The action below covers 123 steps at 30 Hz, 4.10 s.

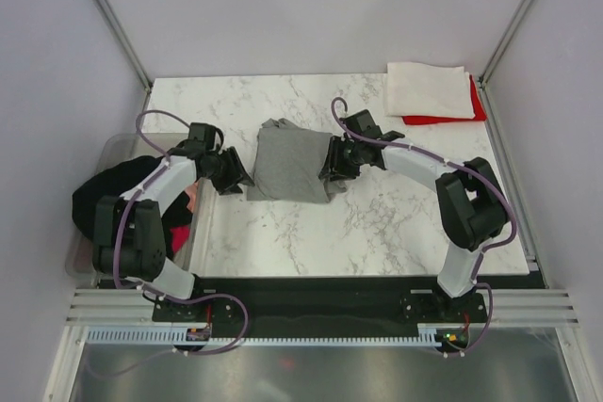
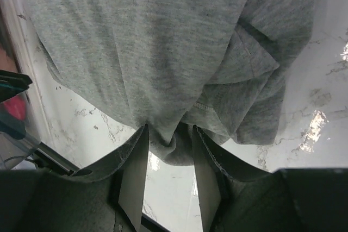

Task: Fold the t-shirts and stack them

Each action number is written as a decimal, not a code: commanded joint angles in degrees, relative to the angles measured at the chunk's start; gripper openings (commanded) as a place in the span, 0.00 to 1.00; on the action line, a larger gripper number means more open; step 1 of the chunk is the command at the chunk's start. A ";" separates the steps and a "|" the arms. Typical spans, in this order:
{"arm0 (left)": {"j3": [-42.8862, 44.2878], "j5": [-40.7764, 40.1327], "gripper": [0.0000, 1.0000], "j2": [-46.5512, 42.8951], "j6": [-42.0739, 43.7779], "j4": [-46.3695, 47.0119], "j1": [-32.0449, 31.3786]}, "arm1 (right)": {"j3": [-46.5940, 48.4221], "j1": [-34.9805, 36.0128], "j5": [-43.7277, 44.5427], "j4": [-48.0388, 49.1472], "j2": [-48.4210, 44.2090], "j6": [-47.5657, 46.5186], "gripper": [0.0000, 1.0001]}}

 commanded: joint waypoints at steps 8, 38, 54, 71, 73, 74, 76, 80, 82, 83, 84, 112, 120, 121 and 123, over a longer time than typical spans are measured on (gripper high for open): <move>-2.09 -0.57 0.49 5.91 -2.19 13.49 0.17 | -0.18 1.35 -1.00 6.40 2.32 1.63 0.44; -0.93 -3.74 0.02 -6.65 -2.37 6.29 0.17 | 0.01 -2.25 10.61 -7.41 -7.00 -8.22 0.00; -6.32 -0.84 0.61 -12.43 -0.54 1.82 0.17 | 3.42 -5.15 10.62 -8.28 -6.99 -12.95 0.80; -9.56 0.48 0.62 -43.20 5.45 -11.38 0.09 | 15.37 -16.32 -17.52 11.76 18.13 -6.72 0.89; -10.17 0.13 0.62 -45.04 5.28 -10.33 0.09 | 13.89 -16.05 -20.94 14.56 20.94 -3.83 0.87; -10.26 -0.04 0.62 -45.32 5.36 -10.06 0.09 | 12.66 -15.88 -22.17 19.53 21.56 -2.34 0.86; -10.26 -0.22 0.62 -45.84 5.27 -10.06 0.09 | 10.03 -15.09 -24.73 23.51 22.97 0.74 0.85; -10.44 -0.22 0.62 -46.20 5.36 -9.88 0.09 | 9.75 -11.93 -26.40 27.66 26.48 1.45 0.80; -10.35 -0.13 0.62 -46.20 5.36 -9.88 0.09 | 9.84 -10.26 -27.54 29.68 27.54 3.46 0.76; -10.35 -0.22 0.62 -46.11 5.36 -9.71 0.09 | 9.84 -9.82 -27.72 31.78 28.50 4.17 0.69; -10.35 -0.31 0.62 -46.11 5.36 -9.80 0.09 | 9.92 -9.12 -27.98 32.67 28.95 4.70 0.65; -10.35 -2.24 0.58 -50.94 6.59 -7.95 0.17 | 40.77 -16.67 7.07 -12.66 13.92 -31.32 0.00; -10.44 -2.77 0.57 -50.24 6.42 -8.04 0.17 | 52.62 -22.02 8.84 -15.22 17.52 -37.56 0.00; -10.44 -2.77 0.57 -49.54 6.42 -7.95 0.17 | 53.86 -22.29 8.58 -15.66 18.13 -38.27 0.00; -10.35 -2.68 0.56 -49.01 6.50 -7.95 0.17 | 57.62 -23.43 8.31 -16.10 19.98 -40.11 0.00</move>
